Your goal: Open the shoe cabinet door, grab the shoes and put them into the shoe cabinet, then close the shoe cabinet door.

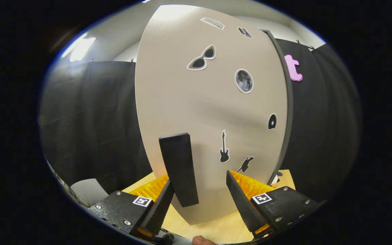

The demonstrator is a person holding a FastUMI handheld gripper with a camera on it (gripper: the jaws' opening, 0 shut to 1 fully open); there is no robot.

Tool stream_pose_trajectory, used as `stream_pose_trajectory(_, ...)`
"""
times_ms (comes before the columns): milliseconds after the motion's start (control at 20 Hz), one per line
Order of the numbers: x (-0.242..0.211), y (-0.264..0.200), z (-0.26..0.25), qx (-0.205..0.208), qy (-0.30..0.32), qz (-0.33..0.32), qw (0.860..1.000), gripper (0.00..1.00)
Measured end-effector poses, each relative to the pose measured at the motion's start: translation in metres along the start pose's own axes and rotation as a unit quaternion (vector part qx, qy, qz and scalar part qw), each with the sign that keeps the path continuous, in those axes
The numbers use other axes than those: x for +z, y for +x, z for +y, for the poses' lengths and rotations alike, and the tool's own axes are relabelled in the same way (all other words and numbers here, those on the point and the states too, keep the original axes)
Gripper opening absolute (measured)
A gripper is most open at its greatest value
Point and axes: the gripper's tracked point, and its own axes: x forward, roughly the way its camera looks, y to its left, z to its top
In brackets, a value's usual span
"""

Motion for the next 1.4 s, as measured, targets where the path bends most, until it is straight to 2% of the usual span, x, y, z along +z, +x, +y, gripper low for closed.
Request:
stream_pose_trajectory(250, -0.005, 0.043, 0.034, -0.010, -0.019, 0.018, 1.000, 0.92)
stream_pose_trajectory(450, -0.008, 0.052, 0.034, -0.029, -0.021, 0.027, 0.999, 0.90)
stream_pose_trajectory(900, -0.008, 0.083, 0.020, -0.106, 0.005, 0.023, 0.994, 0.90)
stream_pose_trajectory(1400, -0.006, 0.104, 0.017, -0.143, 0.041, 0.042, 0.988, 0.90)
